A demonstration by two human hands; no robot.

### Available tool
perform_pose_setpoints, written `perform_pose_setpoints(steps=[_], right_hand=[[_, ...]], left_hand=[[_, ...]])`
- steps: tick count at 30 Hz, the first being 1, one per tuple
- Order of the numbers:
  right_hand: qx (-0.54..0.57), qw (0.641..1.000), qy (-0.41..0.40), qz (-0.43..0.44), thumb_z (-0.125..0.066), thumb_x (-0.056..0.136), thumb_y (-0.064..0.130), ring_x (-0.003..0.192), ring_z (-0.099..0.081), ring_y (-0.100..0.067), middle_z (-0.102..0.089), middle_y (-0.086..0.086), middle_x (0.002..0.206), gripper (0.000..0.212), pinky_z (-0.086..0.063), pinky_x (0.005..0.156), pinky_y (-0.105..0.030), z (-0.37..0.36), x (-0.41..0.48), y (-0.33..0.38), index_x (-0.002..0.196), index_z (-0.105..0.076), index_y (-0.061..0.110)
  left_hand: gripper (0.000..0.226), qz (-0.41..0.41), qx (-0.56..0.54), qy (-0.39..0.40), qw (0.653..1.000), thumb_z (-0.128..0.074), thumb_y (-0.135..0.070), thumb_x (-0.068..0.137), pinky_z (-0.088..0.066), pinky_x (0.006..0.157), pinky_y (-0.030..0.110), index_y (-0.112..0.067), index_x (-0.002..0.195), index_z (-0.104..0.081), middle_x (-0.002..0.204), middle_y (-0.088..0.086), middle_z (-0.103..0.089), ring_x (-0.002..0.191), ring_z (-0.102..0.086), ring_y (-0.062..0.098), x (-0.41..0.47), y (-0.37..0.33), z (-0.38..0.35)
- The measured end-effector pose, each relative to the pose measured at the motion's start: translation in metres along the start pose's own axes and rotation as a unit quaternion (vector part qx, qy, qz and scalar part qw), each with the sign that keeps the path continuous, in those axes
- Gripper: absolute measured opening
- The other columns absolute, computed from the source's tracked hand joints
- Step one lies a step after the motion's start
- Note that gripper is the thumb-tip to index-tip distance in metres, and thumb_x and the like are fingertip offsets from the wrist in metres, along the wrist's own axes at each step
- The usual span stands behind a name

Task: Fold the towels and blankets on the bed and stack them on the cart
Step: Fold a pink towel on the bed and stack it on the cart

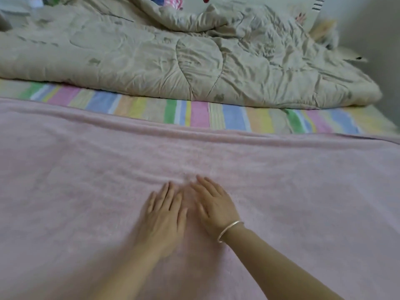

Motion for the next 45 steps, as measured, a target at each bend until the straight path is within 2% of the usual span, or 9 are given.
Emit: perform_pose_setpoints(steps=[2, 8, 12, 16, 21, 26, 30, 36, 45], right_hand=[[-0.041, 0.997, -0.047, -0.041, -0.031, 0.085, 0.034, 0.132, -0.047, -0.031, -0.049, -0.009, 0.143, 0.059, -0.043, 0.104, -0.046, 0.025, 0.008, -0.050, 0.136, -0.053, 0.015], [-0.131, 0.967, 0.056, -0.212, -0.011, 0.098, 0.054, 0.147, 0.012, -0.014, 0.010, 0.005, 0.161, 0.063, 0.008, 0.120, -0.037, 0.045, 0.032, -0.198, 0.154, 0.001, 0.028], [-0.165, 0.959, 0.074, -0.217, -0.013, 0.100, 0.051, 0.147, 0.015, -0.014, 0.014, 0.007, 0.160, 0.061, 0.010, 0.119, -0.039, 0.049, 0.068, -0.233, 0.153, 0.005, 0.030], [-0.140, 0.960, -0.102, -0.221, -0.022, 0.099, 0.045, 0.139, -0.023, -0.022, -0.027, 0.002, 0.155, 0.051, -0.018, 0.111, -0.038, 0.085, 0.107, -0.244, 0.143, -0.038, 0.026], [-0.157, 0.952, -0.123, -0.234, -0.037, 0.101, 0.033, 0.125, -0.038, -0.029, -0.053, -0.004, 0.137, 0.038, -0.035, 0.093, -0.040, 0.114, 0.154, -0.265, 0.135, -0.050, 0.023], [-0.261, 0.947, 0.018, -0.185, -0.042, 0.098, 0.023, 0.113, -0.042, -0.021, -0.064, 0.003, 0.112, 0.027, -0.036, 0.076, -0.030, 0.109, 0.172, -0.267, 0.107, -0.066, 0.030], [-0.243, 0.953, 0.001, -0.184, -0.049, 0.094, 0.015, 0.111, -0.048, -0.020, -0.057, 0.003, 0.114, 0.026, -0.043, 0.079, -0.030, 0.113, 0.165, -0.271, 0.111, -0.063, 0.029], [-0.103, 0.948, -0.080, -0.291, -0.051, 0.092, 0.015, 0.098, -0.058, -0.031, -0.060, -0.006, 0.112, 0.019, -0.043, 0.081, -0.031, 0.121, 0.168, -0.293, 0.102, -0.066, 0.020], [-0.057, 0.908, -0.155, -0.384, -0.052, 0.088, 0.009, 0.107, -0.059, -0.034, -0.064, -0.012, 0.116, 0.029, -0.043, 0.083, -0.030, 0.137, 0.213, -0.302, 0.109, -0.071, 0.015]], left_hand=[[0.073, -0.016, 0.013, 0.004, 1.000, -0.001, -0.048, 0.100, -0.015, 0.113, 0.043, -0.009, 0.144, -0.045, 0.152, 0.010, -0.039, 0.144, -0.031, 0.024, 0.025, -0.009, -0.003], [0.079, 0.016, 0.039, 0.010, 0.999, 0.016, -0.057, 0.081, 0.010, 0.121, 0.040, -0.019, 0.151, 0.017, 0.158, -0.001, 0.022, 0.146, 0.023, 0.014, 0.120, -0.020, -0.005], [0.070, 0.119, 0.029, -0.016, 0.992, -0.007, -0.053, 0.098, 0.006, 0.121, 0.042, -0.016, 0.154, 0.010, 0.161, 0.006, 0.016, 0.149, 0.017, 0.018, 0.182, 0.002, 0.001], [0.063, 0.093, -0.014, -0.138, 0.986, -0.033, -0.042, 0.101, -0.002, 0.120, 0.042, -0.015, 0.155, -0.015, 0.163, 0.009, -0.006, 0.150, -0.001, 0.022, 0.240, 0.005, 0.031], [0.027, 0.073, -0.048, -0.027, 0.996, -0.047, -0.023, 0.098, -0.044, 0.099, 0.039, -0.017, 0.117, -0.066, 0.123, 0.006, -0.065, 0.114, -0.057, 0.030, 0.298, 0.017, 0.038], [0.024, 0.025, 0.059, 0.087, 0.994, -0.061, -0.019, 0.088, -0.047, 0.085, 0.030, -0.029, 0.109, -0.065, 0.117, -0.002, -0.063, 0.107, -0.058, 0.022, 0.312, 0.020, 0.048], [0.013, 0.037, 0.152, 0.012, 0.988, -0.064, -0.026, 0.089, -0.039, 0.075, 0.027, -0.032, 0.100, -0.067, 0.109, 0.003, -0.059, 0.105, -0.056, 0.025, 0.312, 0.032, 0.067], [0.008, 0.169, -0.038, -0.054, 0.983, -0.068, -0.032, 0.090, -0.045, 0.075, 0.031, -0.025, 0.085, -0.068, 0.101, 0.004, -0.067, 0.098, -0.062, 0.032, 0.313, 0.066, 0.071], [0.028, 0.225, -0.183, -0.157, 0.944, -0.057, -0.003, 0.087, -0.044, 0.083, 0.034, -0.011, 0.114, -0.060, 0.119, 0.013, -0.061, 0.109, -0.056, 0.032, 0.332, 0.071, 0.048]])
Point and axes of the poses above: each hand's wrist, its own x-axis towards the middle knuckle, its own z-axis out of the back of the hand, y = z × x, the point moved 9 cm from there along x, towards the middle knuckle
